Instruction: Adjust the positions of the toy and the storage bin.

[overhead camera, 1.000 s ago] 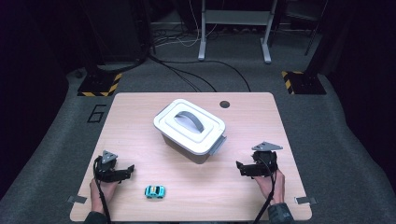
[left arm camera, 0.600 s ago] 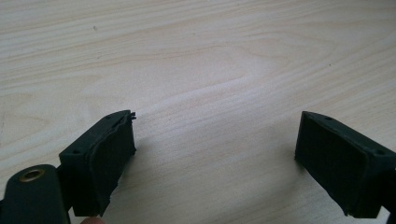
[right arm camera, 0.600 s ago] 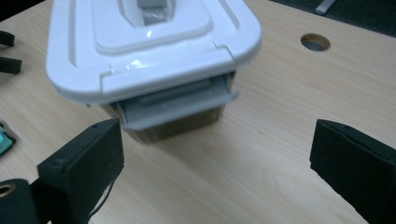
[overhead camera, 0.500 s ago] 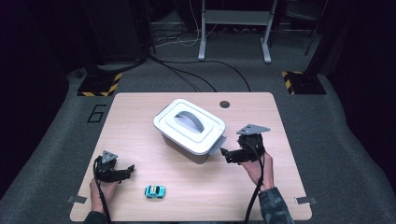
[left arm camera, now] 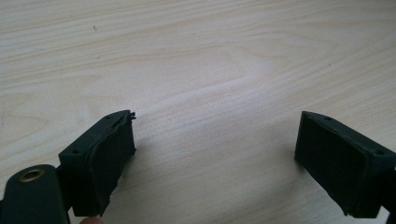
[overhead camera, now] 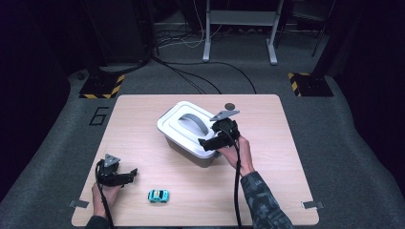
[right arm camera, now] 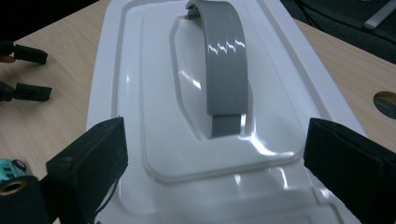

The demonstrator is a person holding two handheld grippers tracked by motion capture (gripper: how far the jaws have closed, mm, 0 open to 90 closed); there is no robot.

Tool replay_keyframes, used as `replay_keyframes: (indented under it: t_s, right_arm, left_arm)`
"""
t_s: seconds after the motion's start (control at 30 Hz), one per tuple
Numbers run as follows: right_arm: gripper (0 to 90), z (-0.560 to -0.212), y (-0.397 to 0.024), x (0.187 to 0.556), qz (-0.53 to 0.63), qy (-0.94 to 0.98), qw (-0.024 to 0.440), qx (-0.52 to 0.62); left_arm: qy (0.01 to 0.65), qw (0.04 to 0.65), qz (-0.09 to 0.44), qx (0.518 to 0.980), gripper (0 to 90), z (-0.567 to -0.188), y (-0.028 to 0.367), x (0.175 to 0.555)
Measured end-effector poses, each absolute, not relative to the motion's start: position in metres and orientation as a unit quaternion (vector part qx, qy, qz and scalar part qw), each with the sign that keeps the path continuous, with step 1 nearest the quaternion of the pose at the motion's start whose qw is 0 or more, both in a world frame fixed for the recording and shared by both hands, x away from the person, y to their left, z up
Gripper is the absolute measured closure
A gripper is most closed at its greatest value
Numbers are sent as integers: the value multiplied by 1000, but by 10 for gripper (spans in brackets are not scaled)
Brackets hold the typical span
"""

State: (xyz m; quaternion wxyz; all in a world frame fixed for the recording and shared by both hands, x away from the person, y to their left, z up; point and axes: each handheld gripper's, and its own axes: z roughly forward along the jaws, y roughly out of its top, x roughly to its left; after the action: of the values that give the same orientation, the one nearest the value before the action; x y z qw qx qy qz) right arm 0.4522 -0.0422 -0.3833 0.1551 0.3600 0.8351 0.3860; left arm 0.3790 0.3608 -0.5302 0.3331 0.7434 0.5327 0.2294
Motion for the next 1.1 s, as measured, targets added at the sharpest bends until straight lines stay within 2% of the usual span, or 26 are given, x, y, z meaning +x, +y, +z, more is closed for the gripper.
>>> replay_keyframes:
  t_s: [0.17,0.23,0.3,0.37,0.47,0.6,0.67,0.7,1.1]
  right_arm:
    - [71,-383,-30,468,379,840,150,359]
    - [107,-385,-25,478,380,839,146,360]
    - [175,-388,-22,481,381,838,149,361]
    - [305,-389,-21,482,379,840,149,360]
    - [426,-390,-20,483,381,837,152,362]
    - [555,-389,-21,483,383,835,157,362]
    - [582,-390,-21,483,382,835,155,363]
    - [646,-391,-20,483,380,836,155,364]
    - [670,-389,-23,478,370,845,151,355]
  left_arm:
    - [533,333,229,743,115,-530,361,379]
    - [533,334,229,743,115,-530,361,379]
    - [532,334,229,743,115,-530,361,379]
    - [533,334,229,743,115,-530,361,379]
    - [533,334,229,743,115,-530,361,379]
    - [532,334,229,743,115,-530,361,379]
    - [532,334,229,744,115,-530,361,379]
    - [532,334,229,743,115,-530,361,379]
    - [534,335,228,742,118,-530,361,379]
